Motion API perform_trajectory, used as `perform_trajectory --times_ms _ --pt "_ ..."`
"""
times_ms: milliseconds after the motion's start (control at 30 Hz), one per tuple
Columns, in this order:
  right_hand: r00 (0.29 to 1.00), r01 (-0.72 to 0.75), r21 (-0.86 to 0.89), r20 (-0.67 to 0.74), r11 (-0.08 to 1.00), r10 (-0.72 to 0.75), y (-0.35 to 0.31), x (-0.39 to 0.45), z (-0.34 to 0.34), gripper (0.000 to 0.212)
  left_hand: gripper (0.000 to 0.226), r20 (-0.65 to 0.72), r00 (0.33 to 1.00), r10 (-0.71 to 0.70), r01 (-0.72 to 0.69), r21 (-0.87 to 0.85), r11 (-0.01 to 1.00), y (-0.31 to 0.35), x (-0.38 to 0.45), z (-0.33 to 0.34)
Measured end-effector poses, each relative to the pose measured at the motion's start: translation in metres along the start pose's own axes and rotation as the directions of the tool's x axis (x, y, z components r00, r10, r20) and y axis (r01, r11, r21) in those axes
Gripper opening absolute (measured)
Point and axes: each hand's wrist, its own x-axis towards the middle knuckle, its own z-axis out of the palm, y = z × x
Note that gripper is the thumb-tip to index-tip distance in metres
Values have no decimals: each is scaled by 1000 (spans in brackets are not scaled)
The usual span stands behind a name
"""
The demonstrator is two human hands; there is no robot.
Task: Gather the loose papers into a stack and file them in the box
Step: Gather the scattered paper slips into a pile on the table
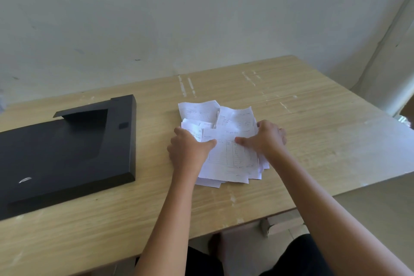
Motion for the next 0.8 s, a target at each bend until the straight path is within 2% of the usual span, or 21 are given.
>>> perform_trajectory --times_ms 200,367,433,567,667,800 --pt "999 33 -35 -29 999 -34 -4 -4 3 76 77 -16 998 56 -57 -21 998 -1 -2 -3" --pt "998 48 -39 -29 998 -49 -6 -8 3 67 65 -11 992 125 -125 -25 992 2 -5 -4" --pt "999 39 -45 -11 998 -39 -8 -7 1 63 62 3 993 120 -120 -64 991 3 -4 -7" --pt "999 36 -35 14 999 -36 -11 -6 -2 56 81 46 996 73 -63 -193 979 -1 -2 -13" --pt "997 77 -30 -15 997 -78 -11 -12 -1 64 67 57 997 56 -40 -252 967 -6 0 -13" --pt "977 212 219 -58 952 -204 -13 -19 -2 65 55 74 996 52 -25 -329 944 -10 -1 -15"
